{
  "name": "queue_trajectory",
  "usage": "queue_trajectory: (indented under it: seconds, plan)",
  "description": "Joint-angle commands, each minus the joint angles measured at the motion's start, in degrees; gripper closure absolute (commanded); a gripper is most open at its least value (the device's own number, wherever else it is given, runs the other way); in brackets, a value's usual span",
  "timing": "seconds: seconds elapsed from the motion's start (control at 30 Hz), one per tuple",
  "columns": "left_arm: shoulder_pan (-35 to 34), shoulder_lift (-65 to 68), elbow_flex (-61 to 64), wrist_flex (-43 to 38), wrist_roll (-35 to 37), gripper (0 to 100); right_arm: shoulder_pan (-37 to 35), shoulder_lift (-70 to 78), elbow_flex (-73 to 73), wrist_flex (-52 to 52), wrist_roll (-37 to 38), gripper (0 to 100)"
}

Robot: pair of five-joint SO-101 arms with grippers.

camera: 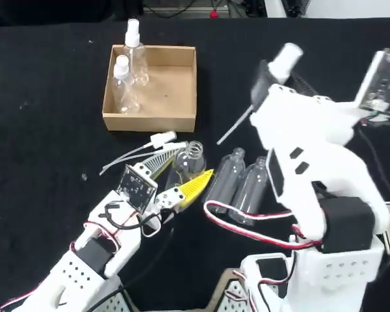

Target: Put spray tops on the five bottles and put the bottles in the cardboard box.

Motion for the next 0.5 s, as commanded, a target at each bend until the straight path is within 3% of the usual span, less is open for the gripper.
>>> queue_trajectory:
  seconds: [0.0,0.47]
  plan:
    - [0.7,-0.9,-0.1,-1.2,0.4,78,-3.3,-1.3,1.8,-4.9,-0.6,98.6]
    - [0.7,-1.0,-0.1,-1.2,0.4,78,-7.0,-9.5,21.6,-19.9,-0.6,98.6]
